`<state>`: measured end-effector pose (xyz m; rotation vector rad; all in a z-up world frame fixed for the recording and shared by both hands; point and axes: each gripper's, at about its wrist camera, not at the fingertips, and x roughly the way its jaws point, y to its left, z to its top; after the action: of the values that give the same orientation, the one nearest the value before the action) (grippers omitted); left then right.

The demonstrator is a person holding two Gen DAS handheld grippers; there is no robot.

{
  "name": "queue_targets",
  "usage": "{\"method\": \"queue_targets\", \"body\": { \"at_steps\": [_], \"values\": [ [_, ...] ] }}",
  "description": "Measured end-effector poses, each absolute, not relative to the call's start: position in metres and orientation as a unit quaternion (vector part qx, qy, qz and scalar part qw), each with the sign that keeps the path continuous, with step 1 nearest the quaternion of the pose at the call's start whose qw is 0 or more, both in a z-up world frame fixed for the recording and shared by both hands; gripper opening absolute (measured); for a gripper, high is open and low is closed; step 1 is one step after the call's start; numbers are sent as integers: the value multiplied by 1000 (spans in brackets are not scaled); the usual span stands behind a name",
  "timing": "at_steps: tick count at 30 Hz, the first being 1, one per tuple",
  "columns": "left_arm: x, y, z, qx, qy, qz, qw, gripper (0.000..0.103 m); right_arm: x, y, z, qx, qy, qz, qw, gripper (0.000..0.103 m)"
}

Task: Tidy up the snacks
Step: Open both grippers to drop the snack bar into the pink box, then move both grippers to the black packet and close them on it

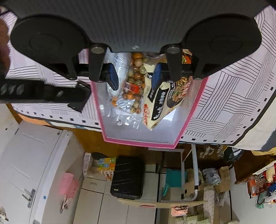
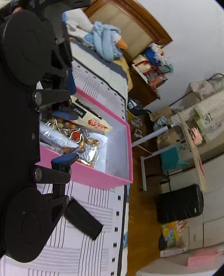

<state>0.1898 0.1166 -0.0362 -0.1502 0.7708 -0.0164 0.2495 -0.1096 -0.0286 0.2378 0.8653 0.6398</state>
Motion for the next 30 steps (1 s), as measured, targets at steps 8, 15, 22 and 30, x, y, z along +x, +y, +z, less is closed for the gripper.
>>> {"method": "queue_targets", "body": {
  "at_steps": [8, 15, 22, 30],
  "values": [
    [173, 85, 9, -53, 364, -69, 927, 51, 246, -166, 10, 109, 426, 254, 862, 52],
    [186, 38, 25, -27, 351, -102, 931, 51, 260, -204, 1, 141, 449, 235, 851, 52],
    [225, -13, 8, -42, 377, -140, 915, 51, 293, -207, -11, 119, 439, 242, 857, 52],
    [262, -45, -45, -74, 411, -90, 904, 56, 347, -215, -62, 117, 409, 252, 869, 52]
  ]
}}
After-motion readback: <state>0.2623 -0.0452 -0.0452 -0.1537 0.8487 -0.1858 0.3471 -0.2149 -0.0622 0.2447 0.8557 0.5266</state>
